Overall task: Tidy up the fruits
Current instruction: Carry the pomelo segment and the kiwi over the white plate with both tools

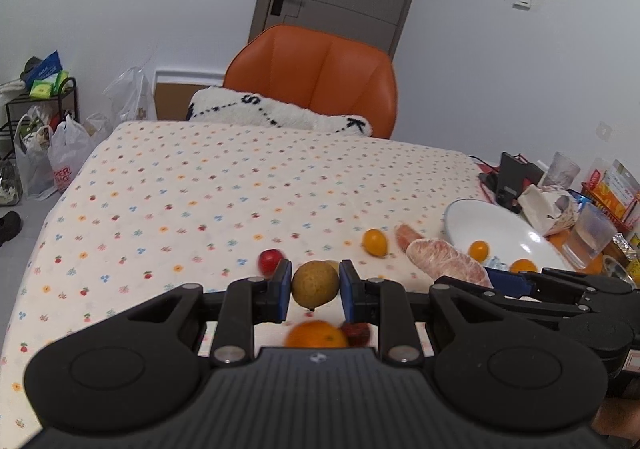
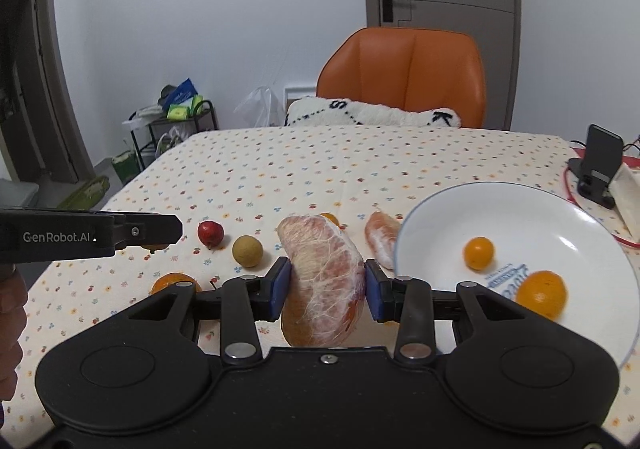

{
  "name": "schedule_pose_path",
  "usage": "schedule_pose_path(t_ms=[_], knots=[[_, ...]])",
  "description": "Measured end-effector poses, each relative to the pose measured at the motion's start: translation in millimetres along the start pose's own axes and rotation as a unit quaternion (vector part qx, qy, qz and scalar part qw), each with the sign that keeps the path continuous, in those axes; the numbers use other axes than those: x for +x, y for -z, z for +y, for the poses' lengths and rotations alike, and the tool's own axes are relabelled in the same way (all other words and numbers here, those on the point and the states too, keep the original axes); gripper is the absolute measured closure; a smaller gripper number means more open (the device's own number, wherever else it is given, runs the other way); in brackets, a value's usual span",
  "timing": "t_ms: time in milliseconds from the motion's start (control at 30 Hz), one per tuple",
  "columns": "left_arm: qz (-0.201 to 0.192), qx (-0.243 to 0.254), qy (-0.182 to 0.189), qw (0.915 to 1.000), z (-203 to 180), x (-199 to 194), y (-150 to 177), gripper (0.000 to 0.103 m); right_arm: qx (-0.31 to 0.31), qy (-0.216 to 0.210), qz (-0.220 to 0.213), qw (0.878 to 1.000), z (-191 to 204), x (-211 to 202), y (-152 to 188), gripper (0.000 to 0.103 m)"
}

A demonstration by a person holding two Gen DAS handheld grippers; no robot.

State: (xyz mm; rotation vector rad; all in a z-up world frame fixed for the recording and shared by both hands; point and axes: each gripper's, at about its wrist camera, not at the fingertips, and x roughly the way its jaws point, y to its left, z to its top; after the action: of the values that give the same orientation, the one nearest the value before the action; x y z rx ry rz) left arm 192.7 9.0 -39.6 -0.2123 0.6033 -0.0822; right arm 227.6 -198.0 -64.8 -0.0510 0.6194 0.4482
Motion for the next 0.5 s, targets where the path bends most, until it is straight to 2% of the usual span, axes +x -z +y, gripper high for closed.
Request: schedule_pose_path(t_ms=[500], knots=[[-0.006,0.019,0.015,0.9997,-47,-4,1,0.079,0.029,0.025,-0.024,0.999,-43,-32,9,0.066]])
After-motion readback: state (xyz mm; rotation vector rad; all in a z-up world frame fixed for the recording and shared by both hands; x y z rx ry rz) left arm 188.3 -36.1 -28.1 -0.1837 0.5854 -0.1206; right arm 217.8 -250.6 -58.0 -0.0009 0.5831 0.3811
